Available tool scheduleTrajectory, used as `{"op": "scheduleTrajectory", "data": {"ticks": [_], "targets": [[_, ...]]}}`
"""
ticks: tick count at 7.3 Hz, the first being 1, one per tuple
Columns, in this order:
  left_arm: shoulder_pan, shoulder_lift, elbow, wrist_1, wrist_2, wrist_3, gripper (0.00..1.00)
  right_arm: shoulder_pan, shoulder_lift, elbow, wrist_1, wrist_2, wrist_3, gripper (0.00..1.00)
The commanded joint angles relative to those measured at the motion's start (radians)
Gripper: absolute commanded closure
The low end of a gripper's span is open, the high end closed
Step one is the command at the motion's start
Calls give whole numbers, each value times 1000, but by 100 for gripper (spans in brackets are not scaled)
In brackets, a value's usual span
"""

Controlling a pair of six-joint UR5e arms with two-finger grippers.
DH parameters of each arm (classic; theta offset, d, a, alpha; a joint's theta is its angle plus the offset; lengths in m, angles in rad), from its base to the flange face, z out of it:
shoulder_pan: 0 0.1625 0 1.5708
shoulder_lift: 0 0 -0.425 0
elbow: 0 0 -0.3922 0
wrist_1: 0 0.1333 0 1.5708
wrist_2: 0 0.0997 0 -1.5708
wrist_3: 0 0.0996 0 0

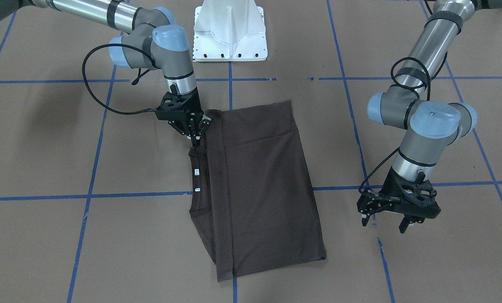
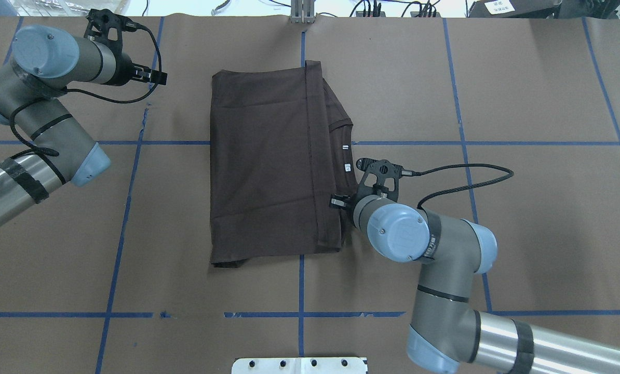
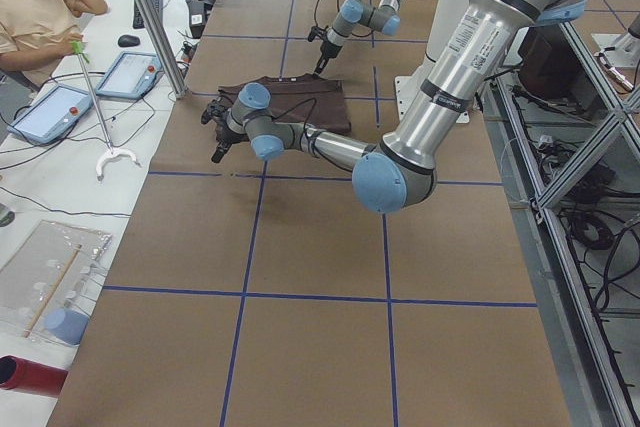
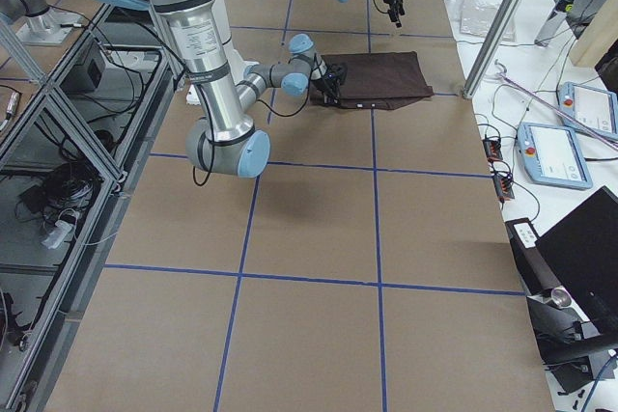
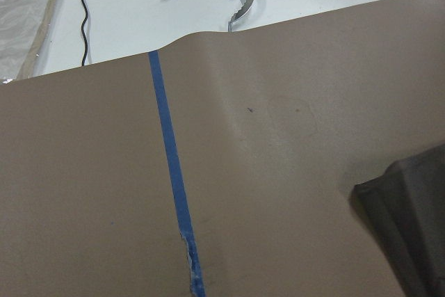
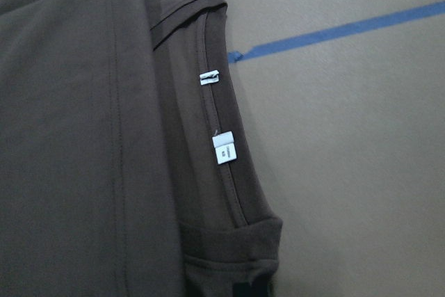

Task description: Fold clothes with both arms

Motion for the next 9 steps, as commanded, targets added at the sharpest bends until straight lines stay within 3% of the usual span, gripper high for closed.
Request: {"op": "scheduleTrajectory", "data": {"ticks": [1,3,4,5,6,7,9], "targets": [[1,-2,-3,0,-1,-2,0,-64,-145,138,2,-39,0,100],[9,-2,-4,0,-1,-5,0,-104,-259,233,5,-60,0,100],[13,-2,-6,0,-1,-24,0,-112,-272,249,5,-60,0,73],[23,-2,-21,3,-1,-40,0,-126,-272,251,5,-95,-12,1],[30,0,-62,17,-19,-46,0,-126,-267,284,-9,-81,-30,0],[30,3,-112,46,-131,-45,0,-121,-258,327,-59,-27,-151,0],[49,136,-379,54,-128,-149,0,-106,-211,362,-52,-37,-181,0]]}}
